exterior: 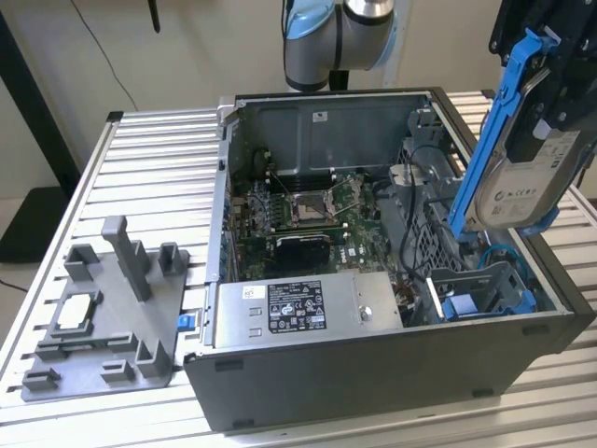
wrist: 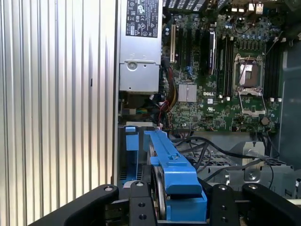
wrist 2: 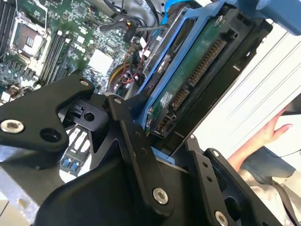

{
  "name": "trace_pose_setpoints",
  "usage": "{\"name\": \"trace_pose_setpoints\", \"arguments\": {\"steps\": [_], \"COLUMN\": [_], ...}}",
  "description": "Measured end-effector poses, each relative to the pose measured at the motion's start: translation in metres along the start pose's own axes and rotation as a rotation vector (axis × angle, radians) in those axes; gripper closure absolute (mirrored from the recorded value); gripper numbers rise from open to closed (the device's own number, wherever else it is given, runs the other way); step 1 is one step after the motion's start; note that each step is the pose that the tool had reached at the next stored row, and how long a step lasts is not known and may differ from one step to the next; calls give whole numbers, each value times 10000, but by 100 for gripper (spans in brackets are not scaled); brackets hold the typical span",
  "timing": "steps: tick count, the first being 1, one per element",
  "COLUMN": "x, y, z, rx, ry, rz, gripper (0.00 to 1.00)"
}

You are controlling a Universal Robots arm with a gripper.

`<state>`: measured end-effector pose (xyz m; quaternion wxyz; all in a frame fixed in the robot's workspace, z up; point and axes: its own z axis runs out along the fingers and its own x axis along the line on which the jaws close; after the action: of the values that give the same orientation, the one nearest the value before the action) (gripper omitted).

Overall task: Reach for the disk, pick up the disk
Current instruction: 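Pick up the disk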

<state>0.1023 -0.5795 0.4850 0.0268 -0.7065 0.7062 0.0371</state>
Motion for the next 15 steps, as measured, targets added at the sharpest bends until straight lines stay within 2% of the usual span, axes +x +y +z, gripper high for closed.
{"name": "trace_pose_setpoints", "arguments": {"steps": [3, 11, 15], "x": [5, 38, 85], "y": [0, -2, -4], "z": [17, 158, 226], "rx": [0, 0, -4], "ry": [2, 1, 0], "rz": [0, 0, 0], "gripper": [100, 100, 100]}}
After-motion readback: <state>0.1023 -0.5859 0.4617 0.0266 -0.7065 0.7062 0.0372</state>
